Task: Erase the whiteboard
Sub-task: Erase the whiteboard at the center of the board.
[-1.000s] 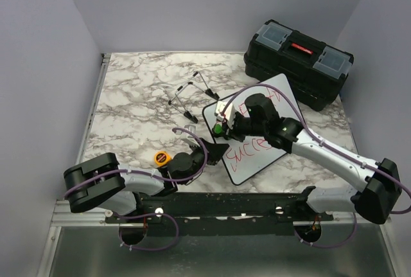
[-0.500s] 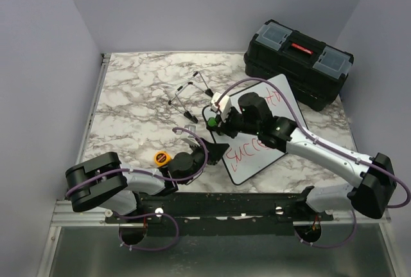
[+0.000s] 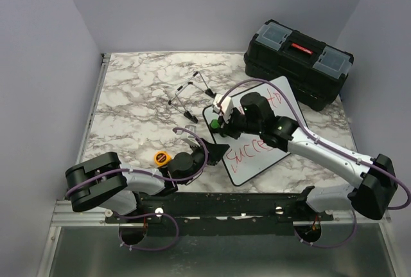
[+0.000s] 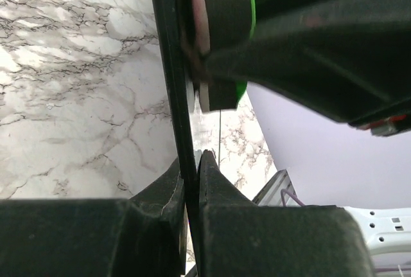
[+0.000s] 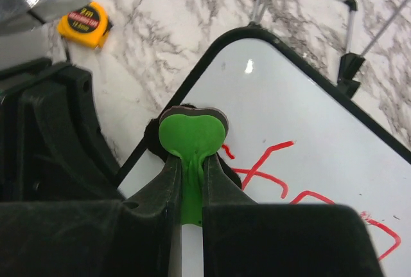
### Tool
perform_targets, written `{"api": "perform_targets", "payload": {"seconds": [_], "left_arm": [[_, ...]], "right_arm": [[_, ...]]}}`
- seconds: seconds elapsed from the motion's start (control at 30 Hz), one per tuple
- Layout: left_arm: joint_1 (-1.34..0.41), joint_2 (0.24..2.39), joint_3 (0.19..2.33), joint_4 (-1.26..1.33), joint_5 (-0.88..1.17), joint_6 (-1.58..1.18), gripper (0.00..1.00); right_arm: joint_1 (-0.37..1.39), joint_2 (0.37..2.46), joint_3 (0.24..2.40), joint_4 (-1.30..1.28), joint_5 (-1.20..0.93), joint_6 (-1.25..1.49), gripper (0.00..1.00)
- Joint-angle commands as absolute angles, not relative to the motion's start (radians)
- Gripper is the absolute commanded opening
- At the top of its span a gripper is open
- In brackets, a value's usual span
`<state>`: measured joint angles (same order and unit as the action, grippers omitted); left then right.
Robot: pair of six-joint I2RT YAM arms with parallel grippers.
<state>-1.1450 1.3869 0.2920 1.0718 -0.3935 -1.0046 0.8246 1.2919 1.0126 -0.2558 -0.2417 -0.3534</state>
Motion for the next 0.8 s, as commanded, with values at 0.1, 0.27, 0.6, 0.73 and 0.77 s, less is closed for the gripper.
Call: {"api": "perform_targets", "payload": {"seconds": [0.1,0.27,0.6,0.73,0.77], "left_arm": [[-1.177,1.361,0.305,1.150,-0.266,-0.881,0.00],[-1.177,1.358,0.303,1.155,-0.262,-0.875,0.00],[-1.173,1.356,0.304,1.156,-0.261,-0.871,0.00],[-1.174,1.364,0.305,1.164,-0.260,-0.873,0.00],[-1.174,1.363,0.305,1.164,-0.261,-0.873,0.00]], "right_arm": [[0.783,1.345,1.051,-0.130,0.092,-0.157,0.01],[0.772,1.292,0.947,-0.242,-0.072,-0.300,0.01],[0.775,1.298,0.966,-0.351,-0.597,-0.388,0.01],[0.775,1.328,1.015,-0.159,-0.199,-0.164,0.01],[0.774,1.335,1.026,-0.134,-0.089,-0.123,0.01]]}}
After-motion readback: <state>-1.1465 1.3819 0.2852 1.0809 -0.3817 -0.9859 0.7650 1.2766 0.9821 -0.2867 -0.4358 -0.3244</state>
